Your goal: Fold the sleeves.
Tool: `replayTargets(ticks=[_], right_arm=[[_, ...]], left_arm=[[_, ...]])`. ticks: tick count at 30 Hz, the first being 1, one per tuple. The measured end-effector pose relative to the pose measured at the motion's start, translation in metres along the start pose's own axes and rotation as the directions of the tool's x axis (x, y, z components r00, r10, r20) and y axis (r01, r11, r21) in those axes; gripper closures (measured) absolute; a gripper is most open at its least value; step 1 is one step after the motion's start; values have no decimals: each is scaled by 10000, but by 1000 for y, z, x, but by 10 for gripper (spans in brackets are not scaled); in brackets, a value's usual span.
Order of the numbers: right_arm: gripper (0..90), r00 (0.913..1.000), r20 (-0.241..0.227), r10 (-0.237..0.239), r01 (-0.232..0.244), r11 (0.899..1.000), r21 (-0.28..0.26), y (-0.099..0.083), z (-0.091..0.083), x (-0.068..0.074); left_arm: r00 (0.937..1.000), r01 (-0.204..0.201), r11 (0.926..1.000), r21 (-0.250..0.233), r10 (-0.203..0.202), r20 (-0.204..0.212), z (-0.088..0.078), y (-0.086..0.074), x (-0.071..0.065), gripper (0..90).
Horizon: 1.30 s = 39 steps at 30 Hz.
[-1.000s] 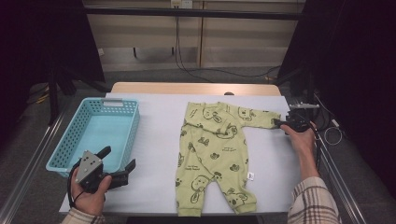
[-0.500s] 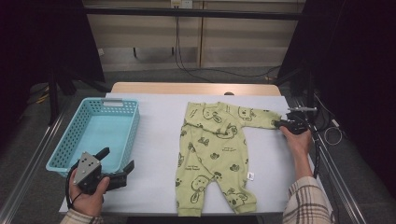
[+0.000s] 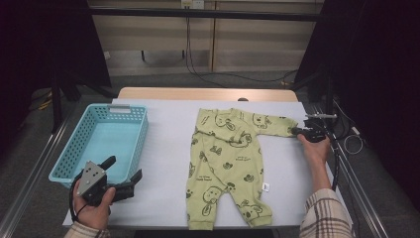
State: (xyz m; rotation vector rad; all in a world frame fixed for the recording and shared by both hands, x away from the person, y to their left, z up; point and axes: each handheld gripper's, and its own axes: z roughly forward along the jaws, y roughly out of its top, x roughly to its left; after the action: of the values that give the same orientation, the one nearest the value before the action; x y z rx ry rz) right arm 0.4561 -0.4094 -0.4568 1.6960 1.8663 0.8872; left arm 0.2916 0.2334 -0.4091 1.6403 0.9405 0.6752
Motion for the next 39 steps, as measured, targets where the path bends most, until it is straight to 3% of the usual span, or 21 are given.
replayTargets(ticks=[6, 13, 16, 19, 24, 28, 39], right_arm=[[863, 9998, -104, -155, 150, 9988, -459, 4, -7, 3], [864, 9991, -405, 128, -169, 9946, -1021, 8, -12, 8], [864, 9993, -372, -68, 23, 9927, -1203, 10, -15, 9], [864, 9991, -428, 62, -118, 9910, -1333, 11, -18, 11], [864, 9984, -534, -166, 76, 9864, -1643, 13, -23, 14], [863, 9970, -658, -417, 293, 9834, -1793, 15, -27, 22], [864, 9880, -1228, -937, 636, 9712, -2294, 19, -34, 39]], left_arm=[[10000, -14, 10000, -41, 14, 19, 0, 1, 0, 29], [9998, 176, 9998, -120, -176, -34, -2, 1, 4, 28], [9998, 208, 9998, -23, -208, -31, -2, 0, 5, 28], [9998, 190, 9998, -59, -190, 15, -1, 0, 3, 28], [9994, 346, 9994, -56, -347, -66, -2, 0, 5, 29], [9998, 177, 9998, -22, -177, -29, -2, 0, 5, 29], [9996, 253, 9996, -100, -255, -122, -2, 1, 6, 29]])
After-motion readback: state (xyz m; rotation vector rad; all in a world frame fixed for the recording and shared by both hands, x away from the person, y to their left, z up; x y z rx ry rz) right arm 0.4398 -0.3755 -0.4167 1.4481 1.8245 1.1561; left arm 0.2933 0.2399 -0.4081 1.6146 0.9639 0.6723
